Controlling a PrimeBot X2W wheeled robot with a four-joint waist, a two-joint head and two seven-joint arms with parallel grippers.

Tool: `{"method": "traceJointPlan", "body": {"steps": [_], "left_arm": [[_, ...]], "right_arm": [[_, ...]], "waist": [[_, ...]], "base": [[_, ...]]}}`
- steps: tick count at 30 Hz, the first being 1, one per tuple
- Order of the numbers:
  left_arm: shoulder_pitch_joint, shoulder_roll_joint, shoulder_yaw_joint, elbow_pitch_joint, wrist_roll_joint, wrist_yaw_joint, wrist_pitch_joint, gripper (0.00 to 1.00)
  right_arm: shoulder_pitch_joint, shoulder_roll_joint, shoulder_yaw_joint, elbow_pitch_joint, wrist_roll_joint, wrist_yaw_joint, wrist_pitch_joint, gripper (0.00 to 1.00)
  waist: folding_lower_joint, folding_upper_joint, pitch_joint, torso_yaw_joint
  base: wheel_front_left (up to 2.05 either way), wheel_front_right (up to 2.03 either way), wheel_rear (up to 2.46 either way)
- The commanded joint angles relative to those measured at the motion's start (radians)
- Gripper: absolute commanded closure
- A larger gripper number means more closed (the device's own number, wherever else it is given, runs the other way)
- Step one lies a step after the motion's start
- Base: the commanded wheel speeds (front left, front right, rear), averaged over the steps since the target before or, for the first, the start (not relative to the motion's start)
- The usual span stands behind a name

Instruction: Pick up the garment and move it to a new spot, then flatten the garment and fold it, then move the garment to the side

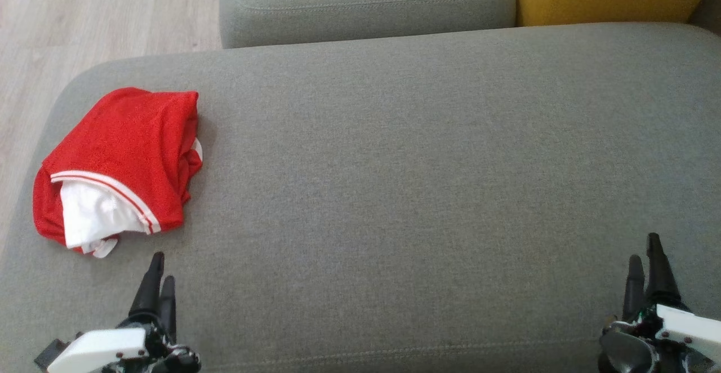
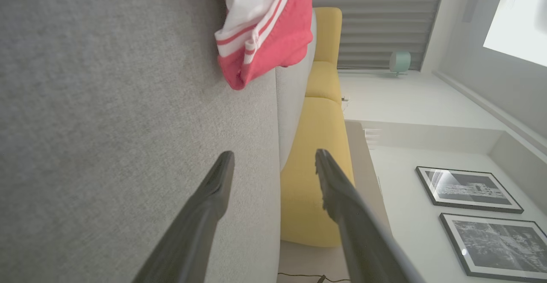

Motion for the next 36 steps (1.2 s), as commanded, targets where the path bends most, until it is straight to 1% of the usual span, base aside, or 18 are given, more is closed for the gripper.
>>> {"method": "traceJointPlan", "body": {"steps": [1,5,16,31,36], "left_arm": [[-0.039,0.008,0.001,-0.045,0.023,-0.004,-0.011,0.00],[-0.038,0.009,-0.002,-0.066,0.108,-0.004,-0.022,0.00],[-0.030,0.010,-0.039,-0.120,0.289,0.031,-0.054,0.00],[-0.021,0.013,-0.076,-0.194,0.494,0.064,-0.098,0.00],[-0.019,0.013,-0.084,-0.210,0.540,0.071,-0.110,0.00]], "right_arm": [[-0.043,-0.006,0.016,-0.039,-0.029,0.001,-0.010,0.00],[-0.044,-0.006,0.033,-0.045,-0.095,0.002,-0.022,0.00],[-0.052,-0.007,0.087,-0.081,-0.317,0.002,-0.054,0.00],[-0.056,-0.007,0.159,-0.100,-0.492,0.003,-0.098,0.00],[-0.059,-0.008,0.175,-0.105,-0.531,0.003,-0.110,0.00]], "waist": [[0.0000,0.0000,0.000,0.000],[0.0000,0.0000,0.000,0.001],[0.0000,0.0000,0.002,0.004],[0.0000,0.0000,0.000,0.005],[0.0000,0.0000,0.002,0.005]], "base": [[0.00,0.00,0.00],[0.00,0.00,0.00],[0.00,0.00,0.00],[0.00,0.00,0.00],[0.00,0.00,0.00]]}}
